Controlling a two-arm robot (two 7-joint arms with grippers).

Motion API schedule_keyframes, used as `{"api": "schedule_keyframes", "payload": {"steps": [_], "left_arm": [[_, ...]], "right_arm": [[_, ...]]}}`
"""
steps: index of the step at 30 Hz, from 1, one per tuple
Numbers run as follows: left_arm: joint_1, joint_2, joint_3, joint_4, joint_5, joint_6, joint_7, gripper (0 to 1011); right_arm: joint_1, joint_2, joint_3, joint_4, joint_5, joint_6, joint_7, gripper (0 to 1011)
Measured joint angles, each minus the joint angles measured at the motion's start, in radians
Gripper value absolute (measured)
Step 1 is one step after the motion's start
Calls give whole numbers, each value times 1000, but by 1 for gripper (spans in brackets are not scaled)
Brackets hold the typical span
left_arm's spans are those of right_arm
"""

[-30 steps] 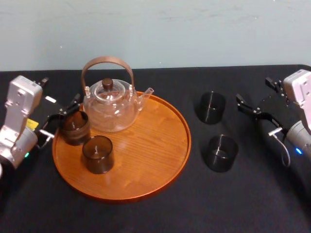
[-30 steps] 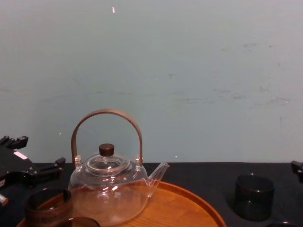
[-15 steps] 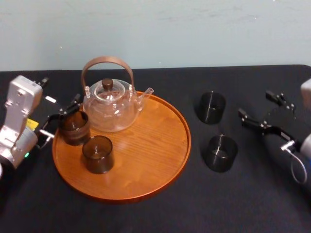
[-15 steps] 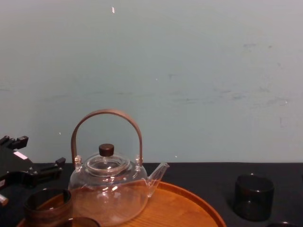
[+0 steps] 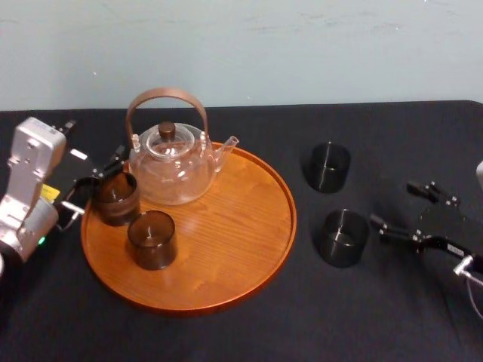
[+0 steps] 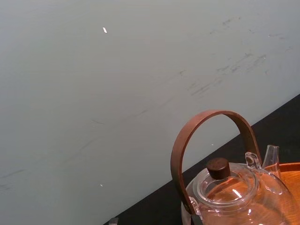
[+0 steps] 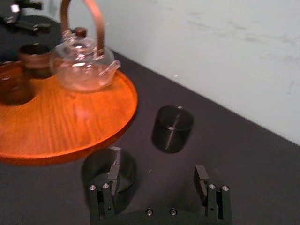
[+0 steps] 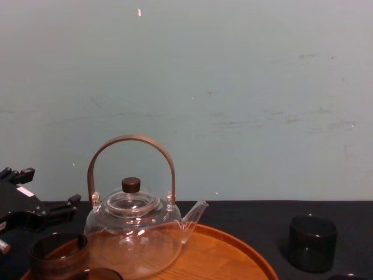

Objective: Pick up the glass from the table and place it on the tray.

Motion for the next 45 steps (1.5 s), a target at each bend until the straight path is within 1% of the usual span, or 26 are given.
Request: {"api": "schedule_keyframes", "payload": {"steps": [2,8,15,20,24,30,34,37,40,45], "left_arm": [[0,0,0,0,0,0,0,1001],[0,0,0,0,0,0,0,1001],[0,0,0,0,0,0,0,1001],[0,0,0,0,0,0,0,1001],[0,0,0,0,0,0,0,1001],[0,0,0,0,0,0,0,1001],[0,0,0,0,0,0,0,1001],[0,0,0,0,0,0,0,1001],[0,0,0,0,0,0,0,1001],[0,0,0,0,0,0,0,1001]], "right_arm": [[-13,12,4,-6,0,5,22,1002],[-34,29,15,-15,0,28,65,1002],[-42,32,17,-20,-1,41,104,1003],[-34,23,12,-17,-11,53,135,1002],[-24,11,6,-8,-18,68,151,1002],[-1,-7,-3,9,-20,107,168,1002],[22,-20,-10,24,-4,142,181,1002],[34,-26,-17,31,3,155,185,1002],[56,-33,-33,46,9,169,195,1003],[85,-40,-55,62,10,178,204,1002]]}}
